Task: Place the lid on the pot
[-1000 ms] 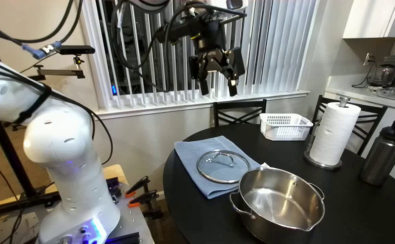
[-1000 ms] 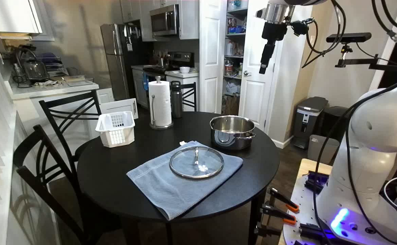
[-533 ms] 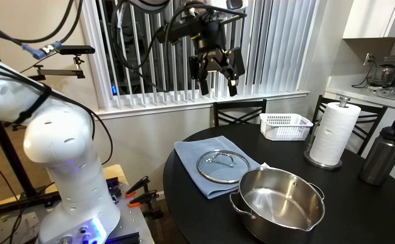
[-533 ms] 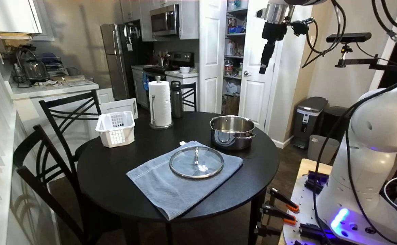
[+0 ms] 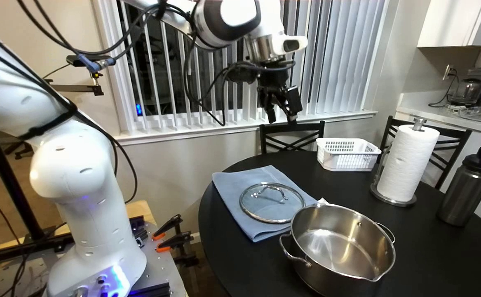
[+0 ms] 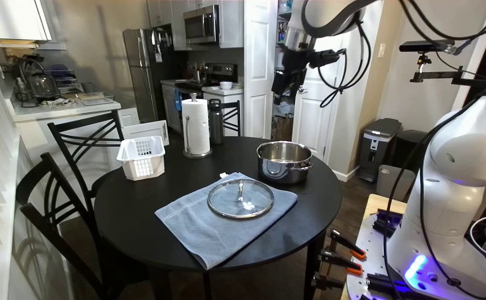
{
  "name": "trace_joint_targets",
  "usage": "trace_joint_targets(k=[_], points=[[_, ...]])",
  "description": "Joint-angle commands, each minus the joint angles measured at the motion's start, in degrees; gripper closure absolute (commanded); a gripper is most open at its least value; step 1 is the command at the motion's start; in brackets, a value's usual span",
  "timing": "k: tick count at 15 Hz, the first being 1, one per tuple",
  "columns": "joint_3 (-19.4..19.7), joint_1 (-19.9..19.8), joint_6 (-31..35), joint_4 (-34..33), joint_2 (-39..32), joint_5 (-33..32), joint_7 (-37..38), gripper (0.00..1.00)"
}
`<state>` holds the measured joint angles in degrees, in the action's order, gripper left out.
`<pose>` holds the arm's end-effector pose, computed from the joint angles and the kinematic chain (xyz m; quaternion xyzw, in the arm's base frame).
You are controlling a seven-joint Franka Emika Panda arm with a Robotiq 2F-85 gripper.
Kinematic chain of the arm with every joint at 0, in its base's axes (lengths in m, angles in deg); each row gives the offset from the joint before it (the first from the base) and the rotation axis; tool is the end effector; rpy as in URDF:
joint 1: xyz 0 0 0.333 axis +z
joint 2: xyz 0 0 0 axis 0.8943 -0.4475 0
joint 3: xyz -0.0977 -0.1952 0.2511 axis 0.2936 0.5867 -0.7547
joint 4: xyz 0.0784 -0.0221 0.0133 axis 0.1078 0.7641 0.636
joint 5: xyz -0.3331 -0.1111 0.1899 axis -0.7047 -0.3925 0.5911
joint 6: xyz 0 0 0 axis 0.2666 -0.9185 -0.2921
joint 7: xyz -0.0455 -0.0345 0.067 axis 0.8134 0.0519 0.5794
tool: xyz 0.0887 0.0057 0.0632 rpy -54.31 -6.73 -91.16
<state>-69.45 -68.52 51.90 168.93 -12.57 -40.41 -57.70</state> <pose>0.4102 -0.0923 0.5072 0.9874 -0.0800 0.1249 0.0548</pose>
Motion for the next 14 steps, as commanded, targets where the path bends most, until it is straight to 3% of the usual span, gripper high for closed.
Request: trace_joint_targets(k=[1, 3, 5, 9, 13, 14], points=[[-2.2, -3.2, 9.3, -2.6, -10.9, 0.8, 10.7, 0.00], [-3.4, -4.6, 12.6, -2.6, -14.7, -0.3, 18.0, 0.00], [-4.3, -4.0, 12.8, -2.5, -17.2, -0.6, 20.1, 0.00], [-6.7, -0.5, 12.2, -4.2, -20.3, 2.4, 23.1, 0.00], [-8.7, 2.3, 10.7, -9.7, -25.8, 7.4, 30.7, 0.00], [-8.0, 1.9, 11.6, -6.4, -22.2, 4.9, 28.5, 0.00]])
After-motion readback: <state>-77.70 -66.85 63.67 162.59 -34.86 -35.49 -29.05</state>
